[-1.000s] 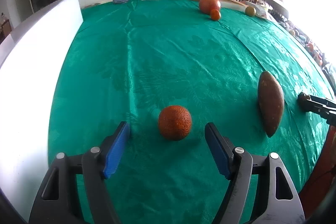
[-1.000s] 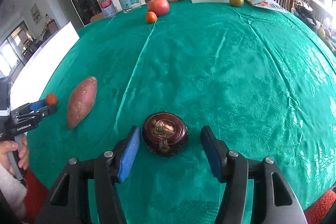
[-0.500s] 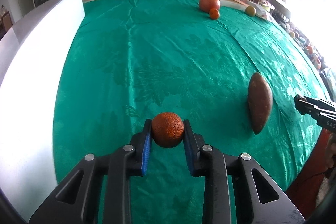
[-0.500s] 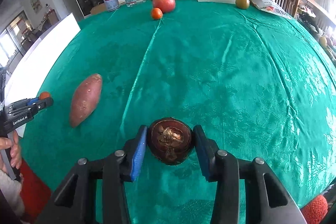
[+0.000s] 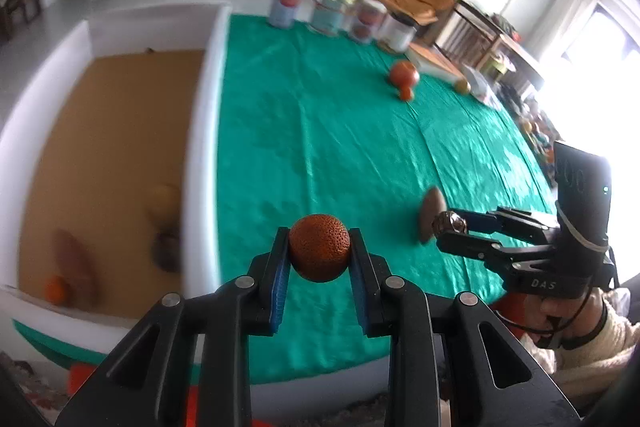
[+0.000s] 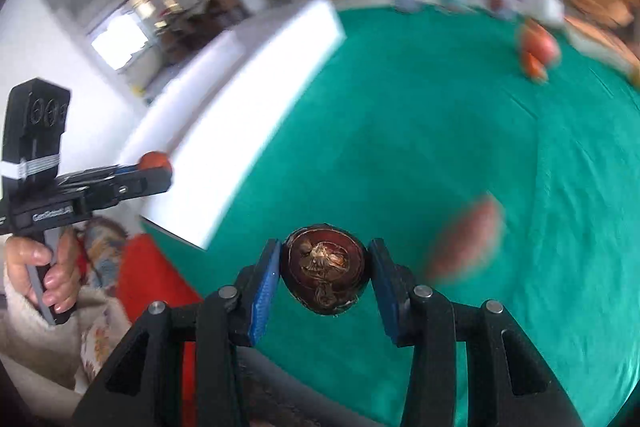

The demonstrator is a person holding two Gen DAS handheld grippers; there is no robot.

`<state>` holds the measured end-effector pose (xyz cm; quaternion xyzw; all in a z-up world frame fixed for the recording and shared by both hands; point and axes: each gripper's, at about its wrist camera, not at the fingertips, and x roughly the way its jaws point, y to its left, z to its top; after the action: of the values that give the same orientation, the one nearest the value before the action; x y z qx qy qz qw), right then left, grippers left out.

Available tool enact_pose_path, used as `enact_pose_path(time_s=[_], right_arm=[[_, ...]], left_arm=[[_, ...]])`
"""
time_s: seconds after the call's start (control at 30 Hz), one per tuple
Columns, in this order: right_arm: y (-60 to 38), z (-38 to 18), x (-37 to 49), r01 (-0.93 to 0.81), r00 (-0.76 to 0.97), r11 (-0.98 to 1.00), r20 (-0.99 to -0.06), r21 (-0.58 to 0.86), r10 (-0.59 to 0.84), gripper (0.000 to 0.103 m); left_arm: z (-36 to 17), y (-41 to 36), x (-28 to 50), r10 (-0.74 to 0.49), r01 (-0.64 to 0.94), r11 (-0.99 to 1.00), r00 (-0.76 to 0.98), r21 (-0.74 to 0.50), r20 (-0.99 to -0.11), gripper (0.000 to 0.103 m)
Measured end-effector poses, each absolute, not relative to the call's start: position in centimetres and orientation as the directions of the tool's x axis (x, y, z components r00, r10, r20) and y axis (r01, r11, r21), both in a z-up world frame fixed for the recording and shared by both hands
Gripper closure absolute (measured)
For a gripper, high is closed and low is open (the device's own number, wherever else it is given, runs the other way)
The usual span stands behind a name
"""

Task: Organize fruits
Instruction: 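Carry the orange and dark fruit into the white box, open both tools, then return both open tools over the table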

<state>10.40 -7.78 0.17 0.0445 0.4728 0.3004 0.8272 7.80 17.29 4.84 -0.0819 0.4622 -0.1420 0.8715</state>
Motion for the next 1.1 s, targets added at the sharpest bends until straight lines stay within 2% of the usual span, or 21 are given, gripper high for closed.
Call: enact_pose_path(time_s=[0.17, 0.3, 0.5, 0.63, 0.77, 0.8, 0.87, 0.9, 0.93, 1.0, 1.1], right_arm=[[3.7, 6.5, 16.1, -0.631, 0.308, 0.687, -0.697, 0.36, 0.648, 0.059], [12.7, 7.6, 20.6, -0.705, 0.295, 0.667, -0.755, 0.241, 0.585, 0.059], [22.6, 2.5, 25.6, -0.734, 0.269, 0.676, -0.89, 0.058, 0.369, 0.059], [24.4, -1.5, 26.5, -0.726, 0.235, 0.688, -0.93, 0.025, 0.282, 0.059], [25.3, -3.3, 26.6, -0.715, 0.212, 0.699, -0.943, 0.03, 0.258, 0.058], [25.3, -3.4, 26.7, -0.713, 0.218, 0.701, -0.944, 0.02, 0.249, 0.058], [25.2, -3.0, 26.9, -0.712, 0.243, 0.702, -0.936, 0.005, 0.253, 0.058], [24.8, -2.5, 27.1, -0.706, 0.251, 0.708, -0.931, 0.011, 0.265, 0.058], [24.4, -1.9, 27.0, -0.701, 0.253, 0.713, -0.924, 0.028, 0.285, 0.058], [23.1, 0.3, 26.9, -0.695, 0.266, 0.716, -0.9, 0.069, 0.345, 0.056], [20.6, 4.1, 25.6, -0.701, 0.323, 0.709, -0.852, 0.078, 0.413, 0.047]], left_arm=[[7.0, 26.2, 11.7, -0.142, -0.037, 0.979, 0.577, -0.2, -0.804, 0.075], [4.0, 31.7, 15.6, -0.063, -0.2, 0.963, 0.489, -0.183, -0.87, 0.075], [-2.1, 34.5, 19.3, -0.052, -0.325, 0.93, 0.343, -0.17, -0.938, 0.075], [-4.6, 34.9, 20.2, -0.035, -0.365, 0.92, 0.293, -0.145, -0.956, 0.075], [-5.7, 34.9, 20.4, -0.016, -0.39, 0.913, 0.264, -0.122, -0.964, 0.074], [-5.7, 34.9, 20.4, -0.004, -0.401, 0.909, 0.261, -0.112, -0.965, 0.069], [-5.4, 35.1, 20.2, 0.016, -0.422, 0.901, 0.256, -0.097, -0.967, 0.047], [-5.0, 35.2, 19.9, 0.034, -0.437, 0.895, 0.261, -0.086, -0.965, 0.029], [-4.2, 35.2, 19.5, 0.048, -0.444, 0.892, 0.285, -0.087, -0.957, 0.021], [-2.0, 34.6, 18.6, 0.063, -0.436, 0.894, 0.347, -0.101, -0.936, 0.02], [2.5, 32.1, 16.8, 0.083, -0.39, 0.913, 0.462, -0.119, -0.883, 0.014]])
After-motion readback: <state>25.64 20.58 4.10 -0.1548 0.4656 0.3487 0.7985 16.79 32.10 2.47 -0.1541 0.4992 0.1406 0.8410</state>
